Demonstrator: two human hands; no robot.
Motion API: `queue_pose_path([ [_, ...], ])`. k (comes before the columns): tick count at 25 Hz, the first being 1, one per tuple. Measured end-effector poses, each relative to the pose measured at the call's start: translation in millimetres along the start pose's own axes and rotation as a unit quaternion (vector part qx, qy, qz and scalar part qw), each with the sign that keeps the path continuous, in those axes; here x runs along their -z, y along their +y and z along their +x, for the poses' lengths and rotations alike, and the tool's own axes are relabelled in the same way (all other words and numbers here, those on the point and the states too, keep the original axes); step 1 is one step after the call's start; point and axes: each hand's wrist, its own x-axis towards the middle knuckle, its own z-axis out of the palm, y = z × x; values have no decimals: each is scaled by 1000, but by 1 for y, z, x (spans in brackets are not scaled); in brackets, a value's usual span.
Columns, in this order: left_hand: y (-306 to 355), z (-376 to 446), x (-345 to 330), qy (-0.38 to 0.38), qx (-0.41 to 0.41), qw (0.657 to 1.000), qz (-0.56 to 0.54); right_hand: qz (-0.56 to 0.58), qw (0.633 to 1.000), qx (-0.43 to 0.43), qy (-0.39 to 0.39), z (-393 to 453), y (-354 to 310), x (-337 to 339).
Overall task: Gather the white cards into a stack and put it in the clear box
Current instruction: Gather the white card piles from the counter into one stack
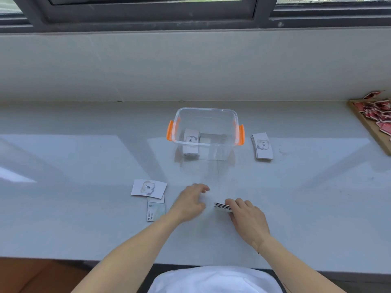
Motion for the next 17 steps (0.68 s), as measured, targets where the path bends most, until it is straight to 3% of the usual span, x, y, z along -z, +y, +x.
queue_pose_path([
  [4, -65, -5, 72, 113, 30, 981, 154, 7, 1000, -5, -8, 2, 1, 2],
  [7, -108, -18, 109, 81, 118, 959, 244, 5, 1000, -9, -11, 1, 0, 2],
  [10, -131, -29, 118, 53, 163, 956, 240, 11, 1000, -13, -11, 0, -2, 2],
  [17, -131, -26, 113, 77, 164, 955, 236, -1, 1000, -8, -23, -3, -3, 5],
])
